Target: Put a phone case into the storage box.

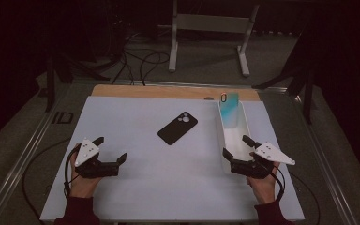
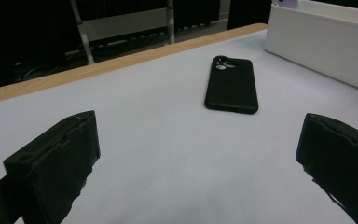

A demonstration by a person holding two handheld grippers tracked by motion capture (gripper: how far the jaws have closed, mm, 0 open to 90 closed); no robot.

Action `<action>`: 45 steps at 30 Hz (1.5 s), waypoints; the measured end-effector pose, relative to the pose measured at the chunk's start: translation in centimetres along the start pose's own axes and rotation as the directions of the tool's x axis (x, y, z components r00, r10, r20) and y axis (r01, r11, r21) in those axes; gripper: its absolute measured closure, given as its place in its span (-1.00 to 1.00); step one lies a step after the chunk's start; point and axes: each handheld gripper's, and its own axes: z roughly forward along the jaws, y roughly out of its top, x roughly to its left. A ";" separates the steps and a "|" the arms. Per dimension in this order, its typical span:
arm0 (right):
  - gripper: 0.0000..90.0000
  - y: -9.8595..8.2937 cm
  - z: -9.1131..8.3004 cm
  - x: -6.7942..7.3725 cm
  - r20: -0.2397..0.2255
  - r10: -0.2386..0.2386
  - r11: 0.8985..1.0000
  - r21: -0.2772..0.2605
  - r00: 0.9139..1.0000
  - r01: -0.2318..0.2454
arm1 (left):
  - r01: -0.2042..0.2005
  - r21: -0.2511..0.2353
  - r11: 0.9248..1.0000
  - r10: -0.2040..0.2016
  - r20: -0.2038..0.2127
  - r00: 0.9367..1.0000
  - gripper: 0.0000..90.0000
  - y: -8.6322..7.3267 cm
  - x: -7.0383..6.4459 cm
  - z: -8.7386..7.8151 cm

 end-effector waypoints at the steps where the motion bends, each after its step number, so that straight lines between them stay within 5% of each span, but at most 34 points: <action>1: -0.80 0.0 0.0 0.0 0.000 0.000 1.000 0.000 1.000 0.000 | 0.000 0.000 1.000 0.000 0.000 1.000 -1.00 0.0 0.0 0.0; 15: -0.80 -0.1 0.1 -0.1 0.010 0.004 1.000 0.013 1.000 -0.004 | -0.022 0.051 0.998 0.020 0.042 0.999 -1.00 1.0 -0.3 0.7; 23: -0.80 0.0 0.1 0.0 0.011 0.001 1.000 0.013 1.000 -0.001 | -0.071 0.120 0.990 0.063 0.074 0.995 -1.00 3.2 -1.2 2.5; 45: -0.80 0.3 -0.1 -0.1 0.017 0.001 1.000 0.008 1.000 -0.001 | -0.117 0.171 0.978 0.095 0.131 0.987 -1.00 6.6 -2.4 7.4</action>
